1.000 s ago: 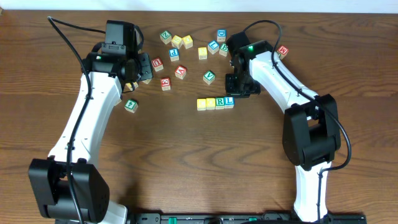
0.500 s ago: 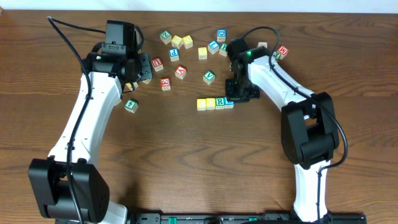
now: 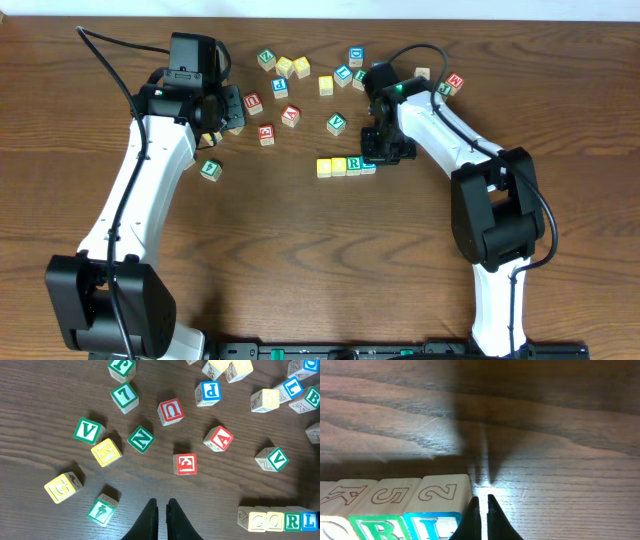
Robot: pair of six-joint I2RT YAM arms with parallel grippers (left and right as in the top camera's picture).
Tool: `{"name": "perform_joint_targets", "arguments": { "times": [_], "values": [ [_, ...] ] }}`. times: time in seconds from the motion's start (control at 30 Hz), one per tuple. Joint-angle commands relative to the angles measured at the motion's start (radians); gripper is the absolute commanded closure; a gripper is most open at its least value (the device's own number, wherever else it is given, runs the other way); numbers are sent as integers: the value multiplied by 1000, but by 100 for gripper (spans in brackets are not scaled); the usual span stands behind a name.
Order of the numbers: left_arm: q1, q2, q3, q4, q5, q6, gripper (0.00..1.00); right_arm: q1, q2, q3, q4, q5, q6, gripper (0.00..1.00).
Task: Spell out CORL
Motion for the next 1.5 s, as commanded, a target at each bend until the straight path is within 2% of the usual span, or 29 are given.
{"name": "perform_joint_targets", "arguments": {
  "times": [0.0,0.6,1.07,1.27,1.33,1.47],
  "values": [
    [3,-3,9,-3,-9,13,92,13,6,-6,0,-14,10,99],
    [7,-11,12,2,-14,33,92,-24,-8,37,-27,-14,5,99],
    [100,-163,30,-1,-17,40,91,-122,-246,79,-43,-13,-62,98],
    [153,-254,30,-23,-17,40,76,-137,-370,79,-42,3,-62,94],
    [171,-280,30,-34,-17,40,71,-137,-412,79,-43,24,-62,89],
    [190,-313,30,-56,-17,40,53,-137,-493,79,-47,63,-62,75]
  ]
}}
